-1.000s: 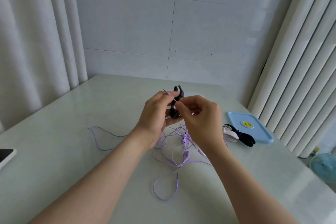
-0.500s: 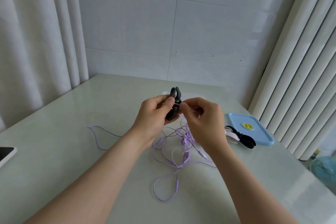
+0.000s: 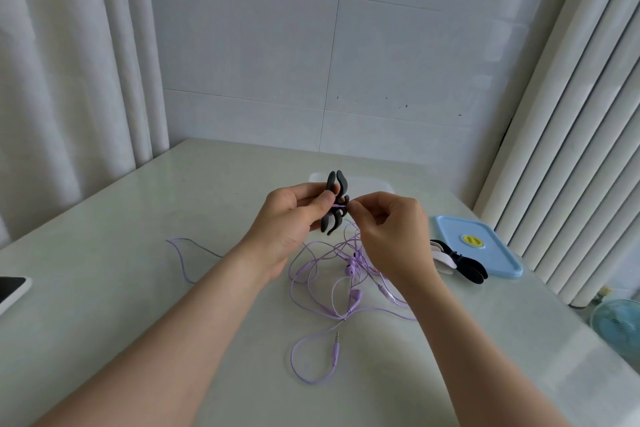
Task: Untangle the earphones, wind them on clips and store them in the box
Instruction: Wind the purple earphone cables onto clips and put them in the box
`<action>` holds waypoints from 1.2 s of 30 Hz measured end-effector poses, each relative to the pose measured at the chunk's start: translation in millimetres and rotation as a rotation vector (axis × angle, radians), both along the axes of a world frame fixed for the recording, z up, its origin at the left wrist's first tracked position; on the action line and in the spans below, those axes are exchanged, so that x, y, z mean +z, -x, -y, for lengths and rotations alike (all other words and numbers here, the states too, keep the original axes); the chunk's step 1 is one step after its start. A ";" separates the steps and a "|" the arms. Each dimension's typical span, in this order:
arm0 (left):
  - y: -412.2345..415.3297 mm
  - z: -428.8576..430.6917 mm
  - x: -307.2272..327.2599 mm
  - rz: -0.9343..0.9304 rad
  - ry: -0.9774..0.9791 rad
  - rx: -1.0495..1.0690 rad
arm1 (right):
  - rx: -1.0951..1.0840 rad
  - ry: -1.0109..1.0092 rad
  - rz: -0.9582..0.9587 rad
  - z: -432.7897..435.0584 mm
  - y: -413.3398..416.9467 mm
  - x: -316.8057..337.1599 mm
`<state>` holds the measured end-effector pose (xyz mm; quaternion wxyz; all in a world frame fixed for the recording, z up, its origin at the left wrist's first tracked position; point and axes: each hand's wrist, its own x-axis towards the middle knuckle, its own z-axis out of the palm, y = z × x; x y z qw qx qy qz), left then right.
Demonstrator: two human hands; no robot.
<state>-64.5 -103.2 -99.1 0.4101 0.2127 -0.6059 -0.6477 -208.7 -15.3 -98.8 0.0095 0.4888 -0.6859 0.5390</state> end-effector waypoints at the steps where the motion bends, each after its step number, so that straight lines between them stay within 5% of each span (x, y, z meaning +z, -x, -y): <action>1: 0.1 -0.4 0.4 0.005 0.008 -0.015 | -0.006 0.002 -0.004 -0.2 0.2 0.2; 9: 0.0 -2.9 2.4 -0.066 -0.022 -0.063 | 0.003 0.007 0.013 0.6 2.5 0.3; 18: -3.0 6.6 2.6 -0.069 -0.049 0.241 | 0.287 -0.228 -0.104 -10.2 -11.3 3.7; 23: 2.1 9.0 -8.9 0.091 0.166 0.351 | 0.362 -0.135 -0.054 -15.3 -16.2 13.0; 27: 4.2 4.7 -12.9 0.241 0.234 0.151 | 0.258 0.022 0.038 -13.6 -11.3 14.5; 30: 5.9 -0.3 -11.2 0.137 0.120 -0.033 | 0.171 0.085 0.047 -10.8 -5.2 13.5; 36: 3.2 -1.2 -11.7 0.181 0.171 -0.104 | 0.121 0.048 -0.002 -7.3 0.5 11.4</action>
